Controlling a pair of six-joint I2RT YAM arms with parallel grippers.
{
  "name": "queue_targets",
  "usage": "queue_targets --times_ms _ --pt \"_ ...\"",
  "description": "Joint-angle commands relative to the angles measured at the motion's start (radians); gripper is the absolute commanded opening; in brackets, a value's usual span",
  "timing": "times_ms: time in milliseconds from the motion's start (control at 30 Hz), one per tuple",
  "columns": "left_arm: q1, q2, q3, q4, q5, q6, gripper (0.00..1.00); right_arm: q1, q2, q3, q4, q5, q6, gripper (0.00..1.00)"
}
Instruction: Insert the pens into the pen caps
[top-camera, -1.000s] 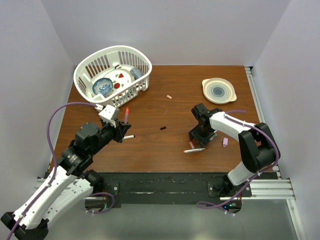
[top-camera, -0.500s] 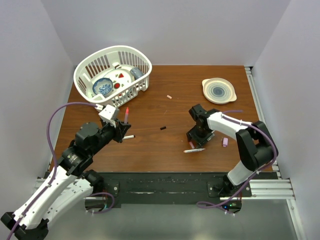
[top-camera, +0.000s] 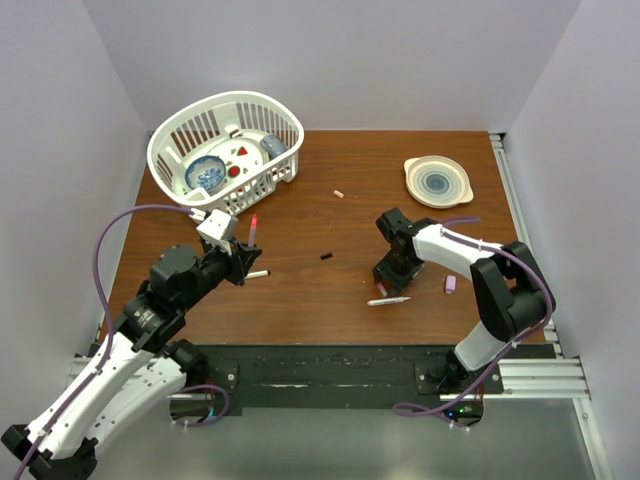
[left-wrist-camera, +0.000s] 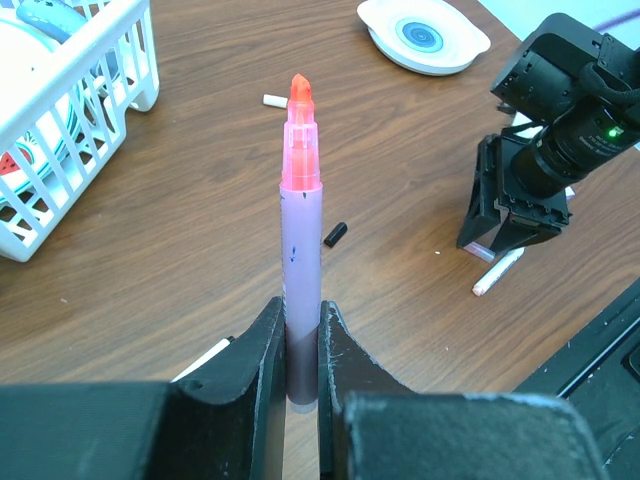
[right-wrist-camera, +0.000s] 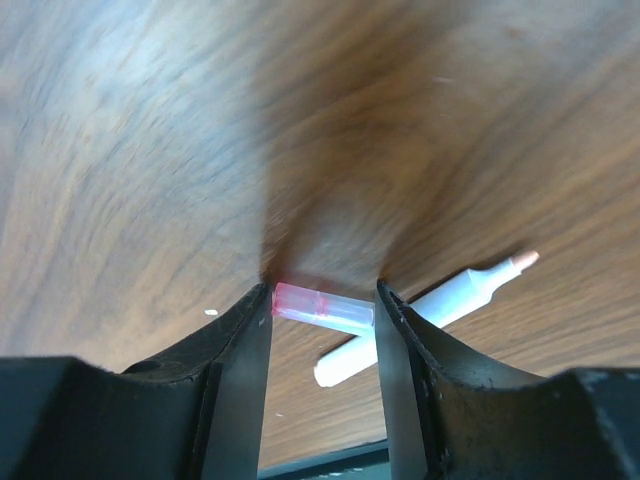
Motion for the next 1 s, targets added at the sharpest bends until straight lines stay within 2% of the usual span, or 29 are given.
queue_targets --times_ms 0,100,200,300,400,500,667,733,800,967 --pt "-0.002 -0.008 -0.003 0.034 -0.009 0.015 0.0 0.013 0.053 0.051 0.165 0.016 -0.28 0.31" --pt "-0.002 -0.008 -0.003 0.034 -0.007 0.015 0.0 0.027 0.071 0.132 0.199 -0.003 -0.544 0.29" --pt "-0.002 -0.008 -0.003 0.036 -0.007 0.015 0.0 0.069 0.096 0.244 0.193 -0.029 -0.816 0.33" --pt "-0.002 -0.01 -0.003 0.037 -0.007 0.015 0.0 0.134 0.191 0.394 0.086 -0.006 -1.034 0.37" --pt "0.0 -0.013 0.0 0.036 -0.016 0.014 0.0 0.208 0.286 0.474 -0.003 -0.003 -1.204 0.31" --pt "-0.002 -0.039 -0.003 0.031 -0.051 0.006 0.0 0.245 0.308 0.462 0.001 0.022 -1.37 0.24" --pt "-0.002 -0.09 -0.009 0.037 -0.125 -0.001 0.0 0.248 0.245 0.389 0.009 -0.046 -1.621 0.24" --pt "-0.002 -0.094 -0.011 0.037 -0.136 -0.003 0.0 0.254 0.17 0.311 0.056 -0.058 -1.722 0.23" --pt "-0.002 -0.094 -0.011 0.037 -0.145 -0.003 0.0 0.26 0.11 0.236 0.101 -0.046 -1.779 0.23" --pt "-0.002 -0.084 -0.008 0.037 -0.147 -0.003 0.0 0.268 0.099 0.177 0.13 -0.009 -1.869 0.23"
